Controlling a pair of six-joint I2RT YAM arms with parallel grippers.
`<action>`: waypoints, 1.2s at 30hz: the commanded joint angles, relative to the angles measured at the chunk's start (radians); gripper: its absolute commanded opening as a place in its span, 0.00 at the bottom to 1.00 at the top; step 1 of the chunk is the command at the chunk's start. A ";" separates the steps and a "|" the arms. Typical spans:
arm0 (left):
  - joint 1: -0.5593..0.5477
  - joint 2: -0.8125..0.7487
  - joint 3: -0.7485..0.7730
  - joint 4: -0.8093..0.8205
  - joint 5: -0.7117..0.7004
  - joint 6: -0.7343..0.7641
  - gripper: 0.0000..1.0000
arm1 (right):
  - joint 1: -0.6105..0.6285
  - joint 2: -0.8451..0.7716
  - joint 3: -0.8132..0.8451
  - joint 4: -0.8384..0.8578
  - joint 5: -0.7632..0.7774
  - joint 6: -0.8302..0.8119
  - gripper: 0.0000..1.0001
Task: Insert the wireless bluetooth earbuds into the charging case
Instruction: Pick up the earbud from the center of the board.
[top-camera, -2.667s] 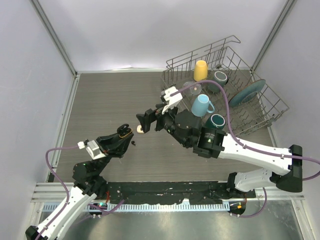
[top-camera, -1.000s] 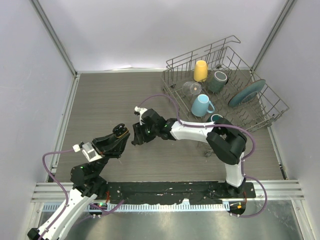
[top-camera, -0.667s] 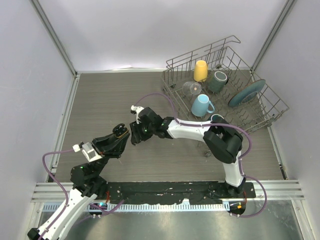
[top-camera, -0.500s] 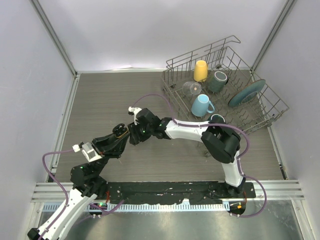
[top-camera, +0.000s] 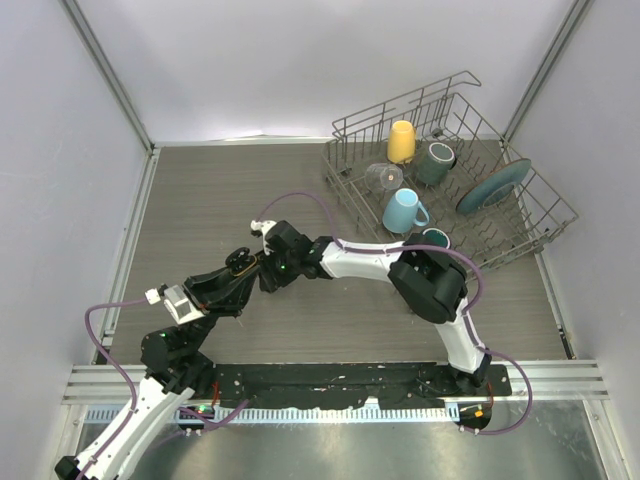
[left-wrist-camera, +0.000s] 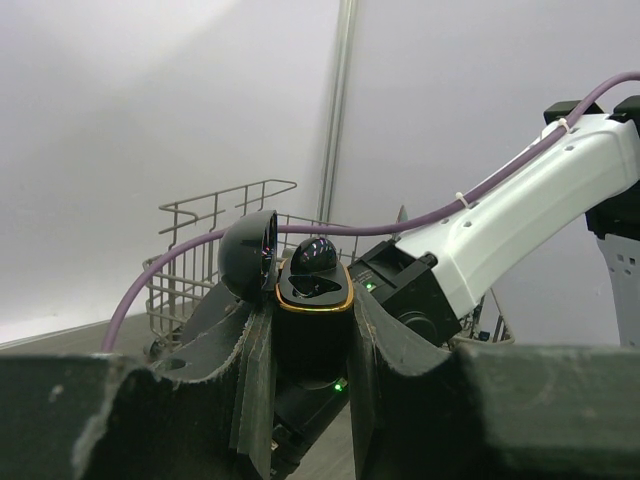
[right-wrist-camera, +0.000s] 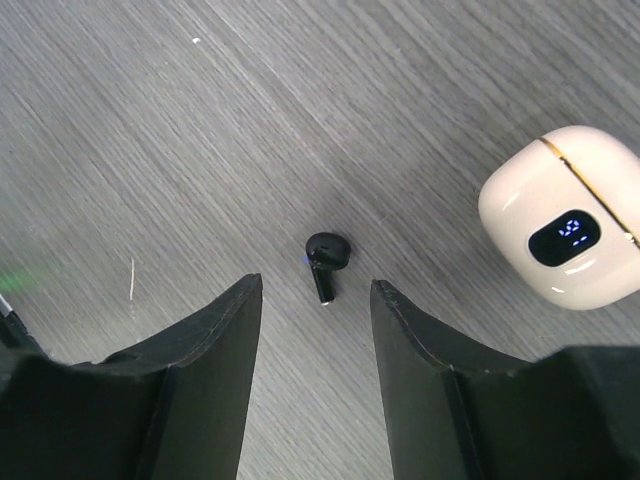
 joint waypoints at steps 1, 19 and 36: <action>0.002 -0.053 -0.036 0.046 0.001 -0.005 0.00 | 0.002 0.013 0.057 -0.010 0.026 -0.033 0.53; 0.002 -0.053 -0.038 0.040 -0.004 -0.007 0.00 | 0.017 0.072 0.106 -0.039 0.046 -0.048 0.52; 0.002 -0.053 -0.038 0.033 -0.010 -0.004 0.00 | 0.030 0.110 0.132 -0.088 0.112 -0.039 0.33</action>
